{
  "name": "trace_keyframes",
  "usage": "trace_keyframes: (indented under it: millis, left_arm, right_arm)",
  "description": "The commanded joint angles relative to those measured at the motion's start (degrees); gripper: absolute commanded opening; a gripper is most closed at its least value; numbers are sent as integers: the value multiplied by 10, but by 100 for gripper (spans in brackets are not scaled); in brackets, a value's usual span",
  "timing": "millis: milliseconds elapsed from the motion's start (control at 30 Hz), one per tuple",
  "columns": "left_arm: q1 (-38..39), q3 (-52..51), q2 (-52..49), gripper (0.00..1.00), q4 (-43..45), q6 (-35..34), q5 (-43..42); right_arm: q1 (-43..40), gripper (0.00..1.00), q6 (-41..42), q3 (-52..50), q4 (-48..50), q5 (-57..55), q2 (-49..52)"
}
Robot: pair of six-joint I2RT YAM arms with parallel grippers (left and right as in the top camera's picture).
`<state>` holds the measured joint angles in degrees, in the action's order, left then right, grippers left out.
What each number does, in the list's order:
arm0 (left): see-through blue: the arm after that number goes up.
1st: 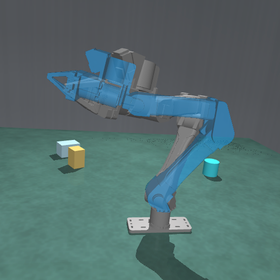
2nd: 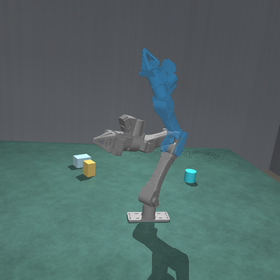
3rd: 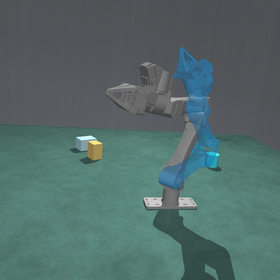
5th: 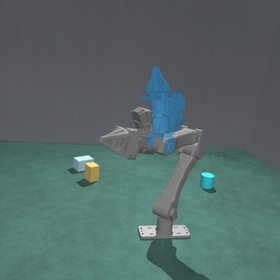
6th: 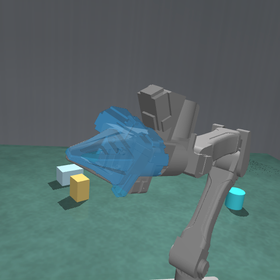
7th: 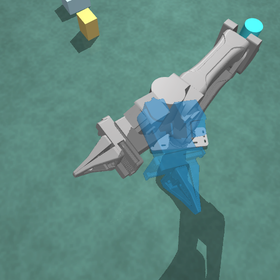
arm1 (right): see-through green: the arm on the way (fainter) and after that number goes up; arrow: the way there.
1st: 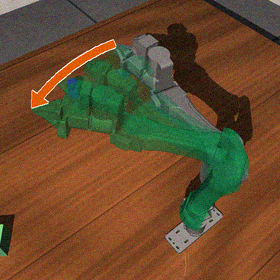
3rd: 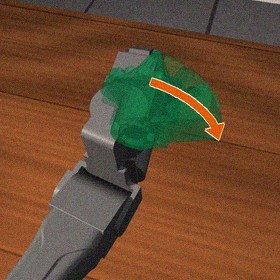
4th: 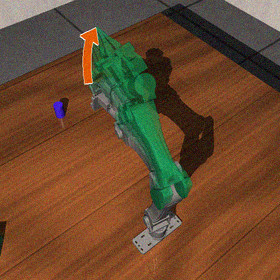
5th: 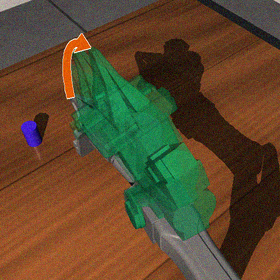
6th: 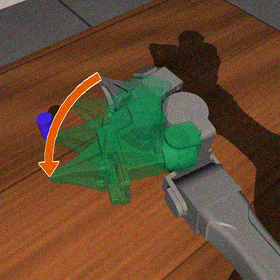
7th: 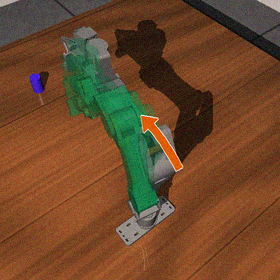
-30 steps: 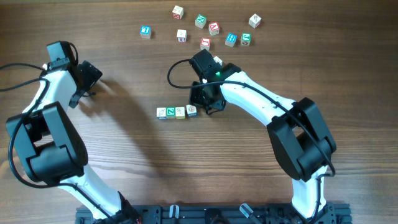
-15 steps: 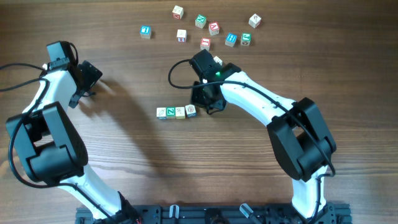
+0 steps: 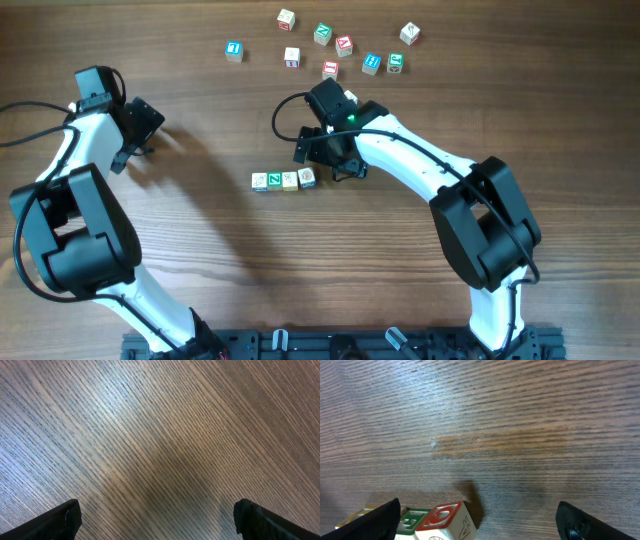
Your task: Form a horizontal line
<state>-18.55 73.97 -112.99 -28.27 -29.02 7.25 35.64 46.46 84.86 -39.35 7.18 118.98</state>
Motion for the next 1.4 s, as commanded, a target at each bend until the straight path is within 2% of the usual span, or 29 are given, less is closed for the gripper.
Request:
trace_keyframes:
  millis: [0,567,667,700,733,767,800,967,1367]
  left_arm:
    - [-2,2,-2,100,0,3,3]
    - [-2,2,-2,100,0,3,3]
    - [-2,2,-2,100,0,3,3]
    - [-2,2,-2,100,0,3,3]
    - [-2,2,-2,100,0,3,3]
    - [-2,2,-2,100,0,3,3]
    - [-2,2,-2,100,0,3,3]
    - [-2,2,-2,100,0,3,3]
    - [-2,2,-2,100,0,3,3]
  right_arm:
    - [-2,100,2,-1,4,-12,9]
    - [-2,100,2,-1,90,-13,9]
    - [-2,100,0,-1,103,-57,9]
    - [-3,89,-21,-1,95,-66,8]
    - [-3,74,-45,-1,93,-66,8]
    - [-3,24,-75,0,91,-66,6]
    - [-4,4,-83,9,87,-58,2]
    - [-47,4,-101,72,10,39,-5]
    - [-36,4,-120,65,22,12,10]
